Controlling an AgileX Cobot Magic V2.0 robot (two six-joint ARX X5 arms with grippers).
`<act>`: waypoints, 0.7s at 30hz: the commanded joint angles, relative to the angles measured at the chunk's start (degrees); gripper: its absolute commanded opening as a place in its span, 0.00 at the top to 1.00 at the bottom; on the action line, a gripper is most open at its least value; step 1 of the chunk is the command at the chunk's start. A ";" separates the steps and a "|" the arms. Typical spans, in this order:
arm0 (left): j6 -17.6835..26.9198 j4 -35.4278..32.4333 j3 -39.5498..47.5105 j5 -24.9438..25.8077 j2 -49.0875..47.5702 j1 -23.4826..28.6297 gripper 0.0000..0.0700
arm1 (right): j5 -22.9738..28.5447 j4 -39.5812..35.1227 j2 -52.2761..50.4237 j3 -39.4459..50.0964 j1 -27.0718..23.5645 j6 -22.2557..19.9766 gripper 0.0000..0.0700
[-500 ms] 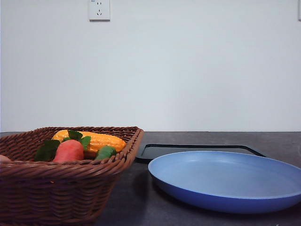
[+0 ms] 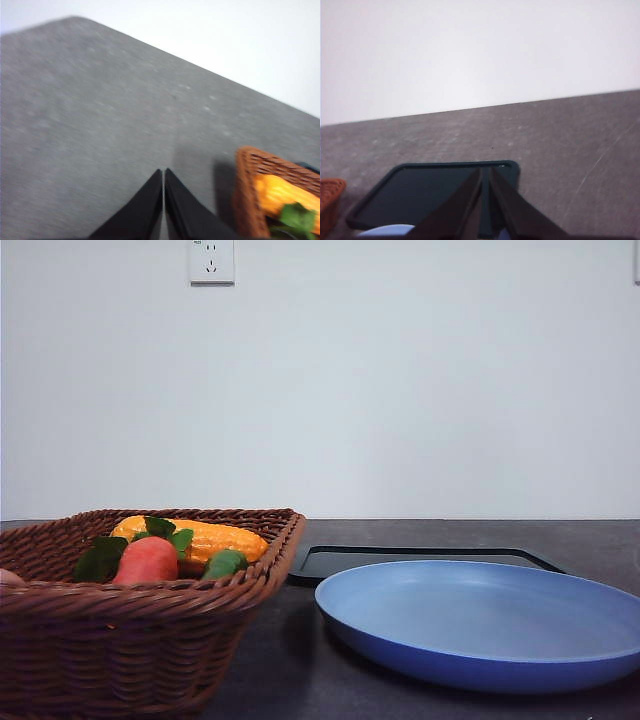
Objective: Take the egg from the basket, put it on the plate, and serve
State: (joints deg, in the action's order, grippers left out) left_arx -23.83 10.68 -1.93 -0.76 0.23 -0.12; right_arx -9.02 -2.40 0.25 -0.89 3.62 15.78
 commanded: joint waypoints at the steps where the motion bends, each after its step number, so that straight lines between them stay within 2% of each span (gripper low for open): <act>1: -2.38 0.17 0.35 2.27 -0.04 0.11 1.00 | 0.02 0.78 -0.02 -0.35 0.00 5.35 1.00; 3: -2.69 1.14 -0.63 3.98 0.15 0.11 1.00 | 0.04 3.68 0.02 -1.48 0.00 6.77 1.00; 10: -2.54 6.29 -7.63 5.59 5.14 0.11 1.00 | 2.21 13.37 3.31 -8.44 -0.02 6.72 1.00; 14: -2.12 6.40 -12.38 8.80 11.09 0.09 1.00 | 2.23 16.53 8.86 -14.15 -0.02 6.50 1.00; 21: -0.57 6.71 -21.04 16.02 23.73 0.04 1.00 | 1.03 22.03 21.46 -24.52 -0.02 3.64 1.00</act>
State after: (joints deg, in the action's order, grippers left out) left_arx -25.41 17.80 -21.63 14.13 22.45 -0.12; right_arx -7.77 19.34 20.42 -24.27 3.62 20.76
